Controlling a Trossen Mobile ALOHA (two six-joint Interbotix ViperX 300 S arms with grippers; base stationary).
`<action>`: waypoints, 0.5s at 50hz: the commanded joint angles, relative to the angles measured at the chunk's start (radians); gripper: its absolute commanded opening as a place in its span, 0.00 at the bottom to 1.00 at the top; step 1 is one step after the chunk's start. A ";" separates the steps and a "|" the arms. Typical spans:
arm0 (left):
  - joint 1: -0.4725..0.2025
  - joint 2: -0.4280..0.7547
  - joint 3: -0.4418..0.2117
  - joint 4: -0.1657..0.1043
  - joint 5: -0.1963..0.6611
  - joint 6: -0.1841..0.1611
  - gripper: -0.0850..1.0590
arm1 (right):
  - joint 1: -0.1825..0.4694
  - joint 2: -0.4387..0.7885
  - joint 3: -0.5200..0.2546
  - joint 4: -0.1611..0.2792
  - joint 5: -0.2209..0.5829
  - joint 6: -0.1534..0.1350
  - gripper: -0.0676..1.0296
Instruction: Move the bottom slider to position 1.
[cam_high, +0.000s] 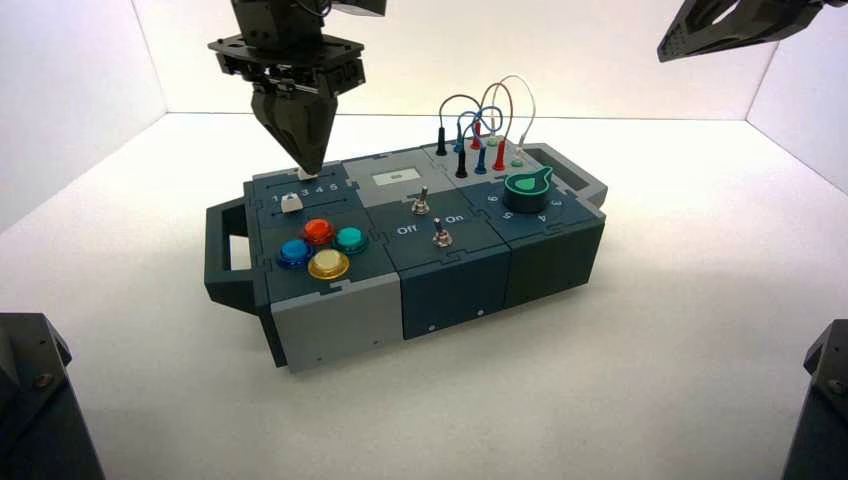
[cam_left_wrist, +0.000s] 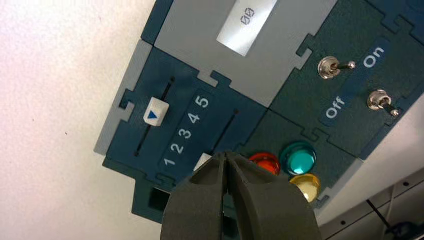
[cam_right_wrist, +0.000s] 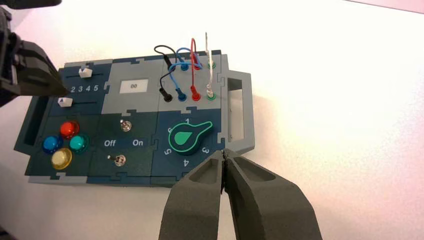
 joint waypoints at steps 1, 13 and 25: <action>-0.003 0.003 -0.025 0.006 -0.006 0.009 0.05 | 0.005 0.003 -0.034 -0.003 -0.005 0.000 0.04; -0.003 0.052 -0.017 0.009 -0.008 0.025 0.05 | 0.005 0.003 -0.034 -0.003 -0.005 0.000 0.04; -0.003 0.063 -0.005 0.015 -0.011 0.029 0.05 | 0.005 0.003 -0.034 -0.005 -0.005 0.000 0.04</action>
